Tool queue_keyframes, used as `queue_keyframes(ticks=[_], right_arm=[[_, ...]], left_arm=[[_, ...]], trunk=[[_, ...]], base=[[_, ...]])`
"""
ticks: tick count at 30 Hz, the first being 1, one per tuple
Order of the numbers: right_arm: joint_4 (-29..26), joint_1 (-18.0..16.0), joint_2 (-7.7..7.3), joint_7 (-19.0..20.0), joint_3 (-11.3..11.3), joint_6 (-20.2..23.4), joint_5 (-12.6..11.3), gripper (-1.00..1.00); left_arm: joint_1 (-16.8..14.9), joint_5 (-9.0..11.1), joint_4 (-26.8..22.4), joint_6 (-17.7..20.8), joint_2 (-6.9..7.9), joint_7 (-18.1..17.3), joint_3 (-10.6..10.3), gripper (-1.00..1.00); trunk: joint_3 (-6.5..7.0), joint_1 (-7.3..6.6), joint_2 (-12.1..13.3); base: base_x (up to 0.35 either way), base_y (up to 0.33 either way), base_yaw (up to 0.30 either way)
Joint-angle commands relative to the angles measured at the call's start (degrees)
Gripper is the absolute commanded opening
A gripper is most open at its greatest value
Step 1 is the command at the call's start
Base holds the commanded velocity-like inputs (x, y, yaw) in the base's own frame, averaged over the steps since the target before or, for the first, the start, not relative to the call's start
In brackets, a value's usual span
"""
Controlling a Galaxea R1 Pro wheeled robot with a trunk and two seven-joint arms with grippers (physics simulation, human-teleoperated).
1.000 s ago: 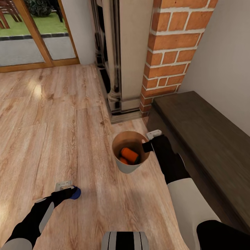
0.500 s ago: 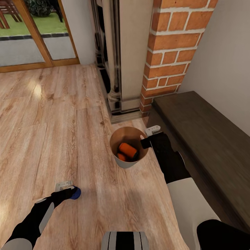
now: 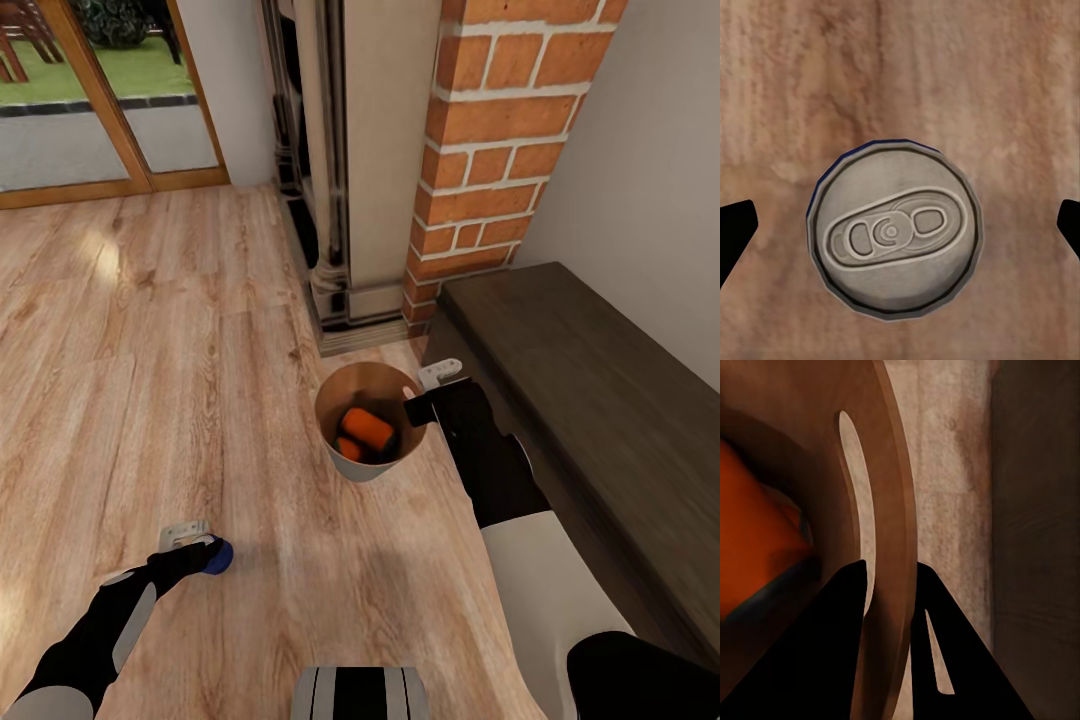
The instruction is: Put the three can of soda from the living room inside the tash can in the kitchen.
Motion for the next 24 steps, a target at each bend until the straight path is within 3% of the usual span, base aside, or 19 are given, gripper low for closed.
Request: queue_keyframes(ticks=[1,24], right_arm=[[0.0,0.0,0.01,0.3,0.0,0.1,-0.9,-1.0],[-0.1,0.1,0.01,0.3,0.2,0.1,-1.0,-1.0]], left_arm=[[0.0,0.0,0.0,0.0,-0.02,0.0,0.0,1.0],[0.0,0.0,2.0,-1.4,-0.35,0.0,0.0,1.0]], trunk=[[0.0,-0.01,0.0],[0.0,-0.01,0.0]], base=[[0.0,0.0,0.0],[0.027,0.0,0.0]])
